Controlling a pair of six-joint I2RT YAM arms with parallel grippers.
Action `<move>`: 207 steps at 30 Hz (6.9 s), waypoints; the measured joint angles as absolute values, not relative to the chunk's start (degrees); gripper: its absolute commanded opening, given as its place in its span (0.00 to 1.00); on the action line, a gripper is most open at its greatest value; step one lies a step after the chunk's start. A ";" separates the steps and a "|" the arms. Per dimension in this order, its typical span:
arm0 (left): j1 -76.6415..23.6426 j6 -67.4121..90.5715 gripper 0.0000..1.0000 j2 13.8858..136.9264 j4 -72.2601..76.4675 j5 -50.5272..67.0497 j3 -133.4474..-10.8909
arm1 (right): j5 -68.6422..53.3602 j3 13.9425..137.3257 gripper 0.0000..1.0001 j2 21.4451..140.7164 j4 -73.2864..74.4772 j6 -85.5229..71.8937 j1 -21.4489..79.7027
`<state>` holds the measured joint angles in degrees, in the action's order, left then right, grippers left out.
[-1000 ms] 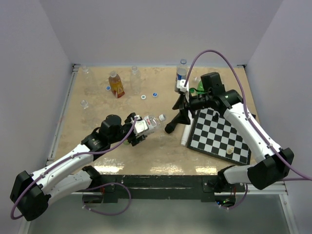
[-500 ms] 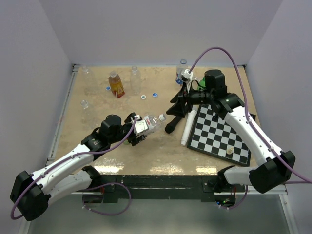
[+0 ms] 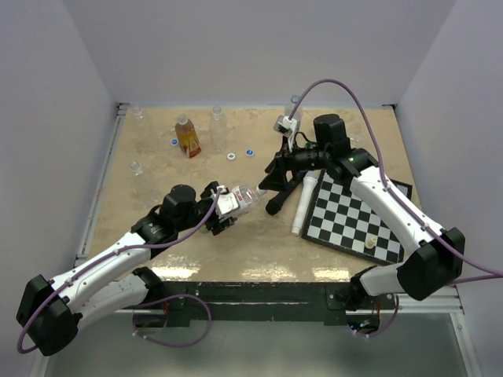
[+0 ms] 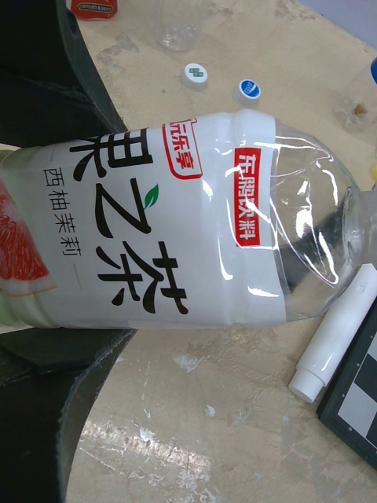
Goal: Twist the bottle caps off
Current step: Unscrew the bottle cap from the plastic bottle.
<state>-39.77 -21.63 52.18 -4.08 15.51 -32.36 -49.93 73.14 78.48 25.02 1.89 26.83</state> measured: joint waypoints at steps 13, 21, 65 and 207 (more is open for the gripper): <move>-39.77 -21.63 0.00 52.18 -4.10 15.14 -32.36 | -46.02 73.03 0.66 81.69 26.59 2.00 27.44; -39.77 -21.63 0.00 52.18 -4.10 15.11 -32.36 | -46.63 73.03 0.59 83.02 27.99 2.72 27.88; -39.88 -21.65 0.00 52.21 -3.92 16.14 -32.36 | -54.35 72.95 0.19 80.90 44.51 85.93 29.54; -39.81 -21.71 0.00 52.21 -4.19 16.10 -32.36 | -59.07 78.17 0.05 89.12 40.69 27.64 27.64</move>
<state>-39.81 -21.71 52.21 -4.19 16.10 -32.36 -59.07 78.17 89.12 40.69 27.64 27.64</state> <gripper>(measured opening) 0.757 0.347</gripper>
